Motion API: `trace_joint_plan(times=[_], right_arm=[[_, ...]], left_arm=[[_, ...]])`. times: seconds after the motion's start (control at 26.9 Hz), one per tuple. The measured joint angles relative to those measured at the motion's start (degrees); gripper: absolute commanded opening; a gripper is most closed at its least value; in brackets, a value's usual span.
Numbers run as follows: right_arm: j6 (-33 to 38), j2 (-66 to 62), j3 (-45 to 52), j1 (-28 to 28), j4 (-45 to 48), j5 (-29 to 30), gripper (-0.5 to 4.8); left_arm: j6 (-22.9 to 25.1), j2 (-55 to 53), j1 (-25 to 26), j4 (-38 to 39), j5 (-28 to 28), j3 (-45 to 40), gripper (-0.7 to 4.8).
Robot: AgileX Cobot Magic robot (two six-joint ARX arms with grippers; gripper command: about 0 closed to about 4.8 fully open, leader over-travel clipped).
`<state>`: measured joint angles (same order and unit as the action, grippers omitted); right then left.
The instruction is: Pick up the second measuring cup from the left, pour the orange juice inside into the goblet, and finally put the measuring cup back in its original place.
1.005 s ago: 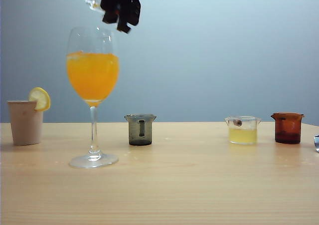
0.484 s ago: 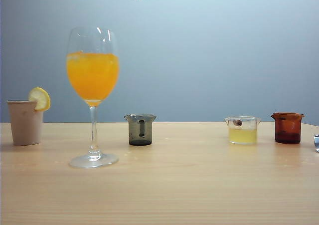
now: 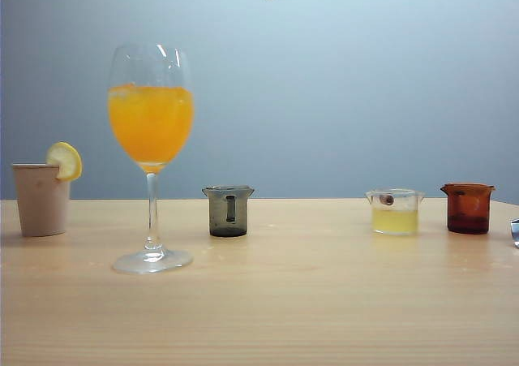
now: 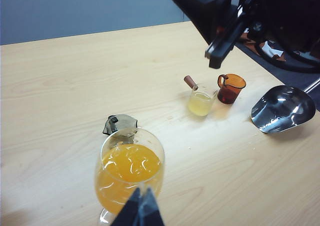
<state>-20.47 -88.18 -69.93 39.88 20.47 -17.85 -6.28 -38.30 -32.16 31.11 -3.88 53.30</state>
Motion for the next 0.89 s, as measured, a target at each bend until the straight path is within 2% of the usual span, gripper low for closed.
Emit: trace_joint_plan(times=[0.15,0.37,0.6,0.74,0.89], right_arm=[[6.9,0.0,5.9,-2.1,7.5,0.0,0.84],[10.8,-2.1,13.1,-3.2,15.8,-0.2,0.84],[12.0,-6.7,14.1,-3.2,19.7,-1.2,0.84],[13.5,-10.7,14.0,-3.2,25.3,-3.7,0.84],[15.3,-14.7,14.1,-3.5,26.2,-6.1,0.83]], left_arm=[[0.0,0.0,0.0,0.0,0.0,0.0,-0.06],[0.0,0.0,0.0,0.0,0.0,0.0,-0.06],[0.0,0.0,0.0,0.0,-0.1,0.0,-0.06],[0.0,0.0,0.0,0.0,-0.1,0.0,-0.06],[0.0,0.0,0.0,0.0,-0.1,0.0,-0.06]])
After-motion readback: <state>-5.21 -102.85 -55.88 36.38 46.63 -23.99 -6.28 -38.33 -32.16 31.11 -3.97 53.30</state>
